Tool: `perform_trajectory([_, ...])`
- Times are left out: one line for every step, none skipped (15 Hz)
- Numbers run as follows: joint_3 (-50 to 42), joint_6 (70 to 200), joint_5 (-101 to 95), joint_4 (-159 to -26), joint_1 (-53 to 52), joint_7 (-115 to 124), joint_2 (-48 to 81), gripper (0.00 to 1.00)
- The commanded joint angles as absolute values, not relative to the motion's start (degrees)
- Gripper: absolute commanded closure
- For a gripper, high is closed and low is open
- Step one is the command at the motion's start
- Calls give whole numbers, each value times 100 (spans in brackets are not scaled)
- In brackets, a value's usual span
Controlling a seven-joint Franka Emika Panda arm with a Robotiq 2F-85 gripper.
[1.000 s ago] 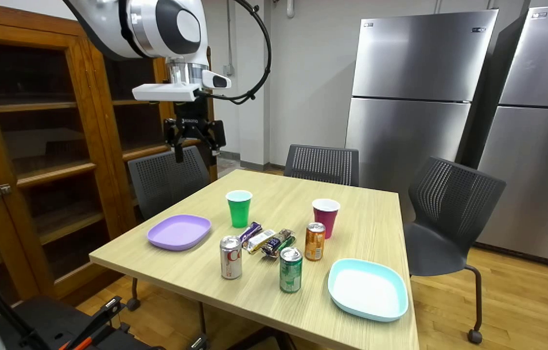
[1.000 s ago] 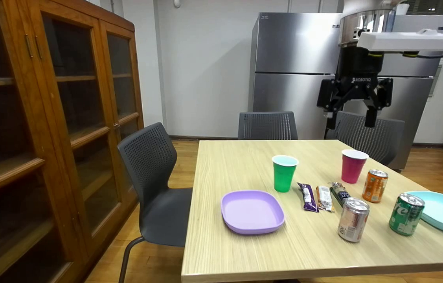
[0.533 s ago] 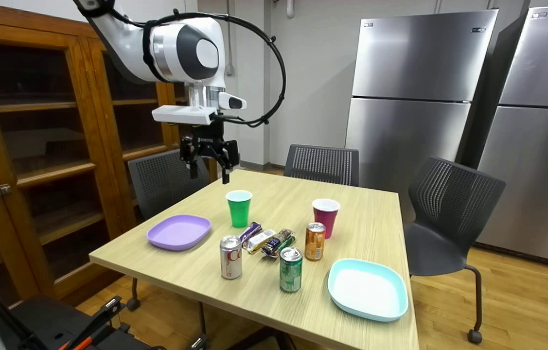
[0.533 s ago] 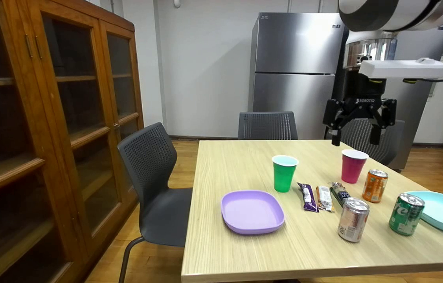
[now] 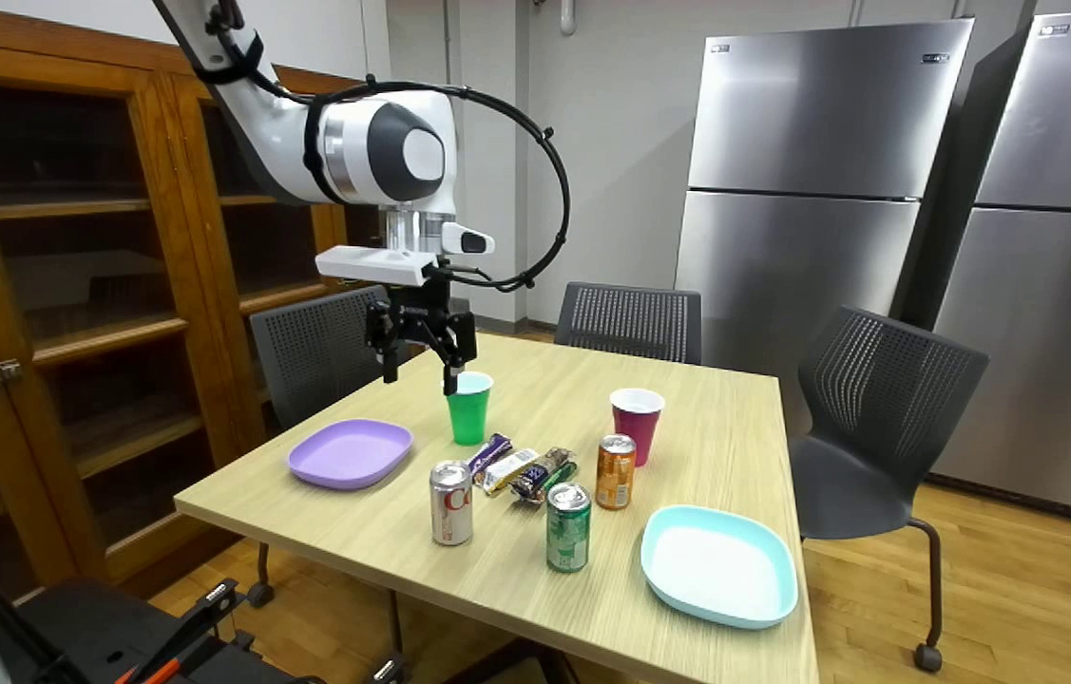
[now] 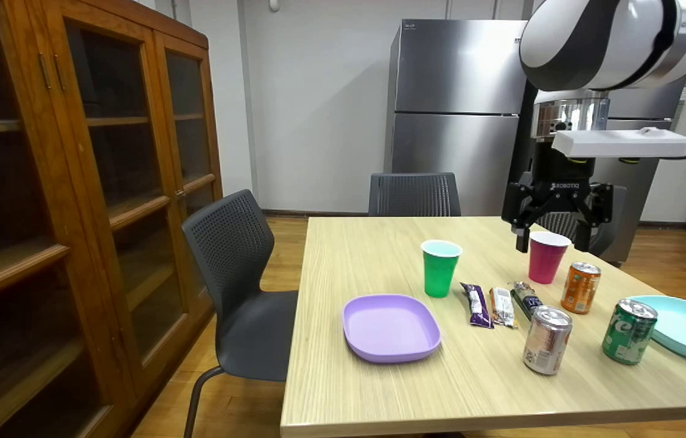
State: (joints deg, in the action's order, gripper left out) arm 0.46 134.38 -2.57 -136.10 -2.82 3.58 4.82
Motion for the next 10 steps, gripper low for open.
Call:
perform_trajectory([82,13424,-259,-13602,-247,359,479,0])
perform_trajectory([82,13424,-259,-13602,-247,359,480,0])
perform_trajectory([82,13424,-259,-13602,-248,359,479,0])
perform_trajectory([82,13424,-259,-13602,-248,359,479,0])
perform_trajectory([82,13424,-259,-13602,-247,359,479,0])
perform_trajectory([82,13424,-259,-13602,-247,359,479,0])
perform_trajectory([71,13455,-318,-13638,-249,421,484,0])
perform_trajectory([56,13520,-353,-13669,-242,467,509,0])
perform_trajectory([41,13589,-371,-13693,-232,475,535,0])
perform_trajectory([25,13646,-370,-13706,-223,468,565,0])
